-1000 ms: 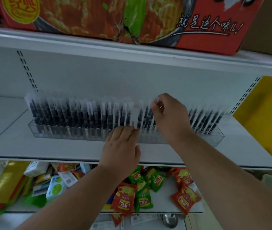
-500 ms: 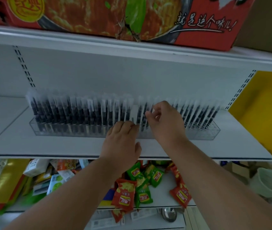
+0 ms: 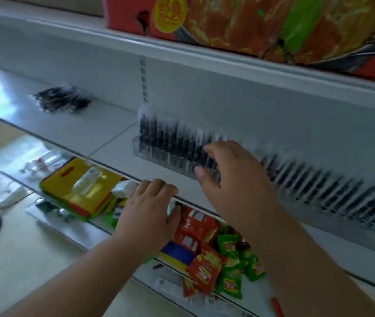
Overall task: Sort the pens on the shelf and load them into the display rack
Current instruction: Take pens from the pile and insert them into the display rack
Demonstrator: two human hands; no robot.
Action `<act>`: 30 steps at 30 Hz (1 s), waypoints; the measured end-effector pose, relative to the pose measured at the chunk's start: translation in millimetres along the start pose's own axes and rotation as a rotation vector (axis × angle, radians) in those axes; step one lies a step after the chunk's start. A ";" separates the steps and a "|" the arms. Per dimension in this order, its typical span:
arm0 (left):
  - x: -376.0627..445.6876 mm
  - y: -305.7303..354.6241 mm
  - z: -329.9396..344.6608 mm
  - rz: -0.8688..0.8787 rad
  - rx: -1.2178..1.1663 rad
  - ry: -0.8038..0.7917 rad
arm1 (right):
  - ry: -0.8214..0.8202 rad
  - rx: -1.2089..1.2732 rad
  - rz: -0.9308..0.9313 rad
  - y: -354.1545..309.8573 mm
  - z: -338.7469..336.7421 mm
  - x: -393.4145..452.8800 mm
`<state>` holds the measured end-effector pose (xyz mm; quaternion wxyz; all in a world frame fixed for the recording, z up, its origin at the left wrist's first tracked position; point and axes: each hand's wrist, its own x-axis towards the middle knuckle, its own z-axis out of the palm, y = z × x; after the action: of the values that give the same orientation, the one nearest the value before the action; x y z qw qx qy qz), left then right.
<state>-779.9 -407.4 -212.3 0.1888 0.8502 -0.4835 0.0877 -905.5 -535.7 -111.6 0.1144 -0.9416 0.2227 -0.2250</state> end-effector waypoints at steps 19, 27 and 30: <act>-82.8 -329.4 -116.9 -0.161 0.122 0.105 | 0.015 0.118 -0.141 -301.9 151.7 111.1; -52.5 -406.8 -110.0 -0.149 0.075 0.075 | -0.046 0.071 -0.145 -337.3 194.8 166.7; -22.5 -434.5 -108.2 -0.170 0.093 0.035 | -0.020 0.074 -0.131 -337.4 216.3 205.2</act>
<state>-416.3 -145.3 -223.5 0.1645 0.8943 -0.4016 0.1087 -514.6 -312.3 -117.3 0.1364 -0.9515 0.1509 -0.2308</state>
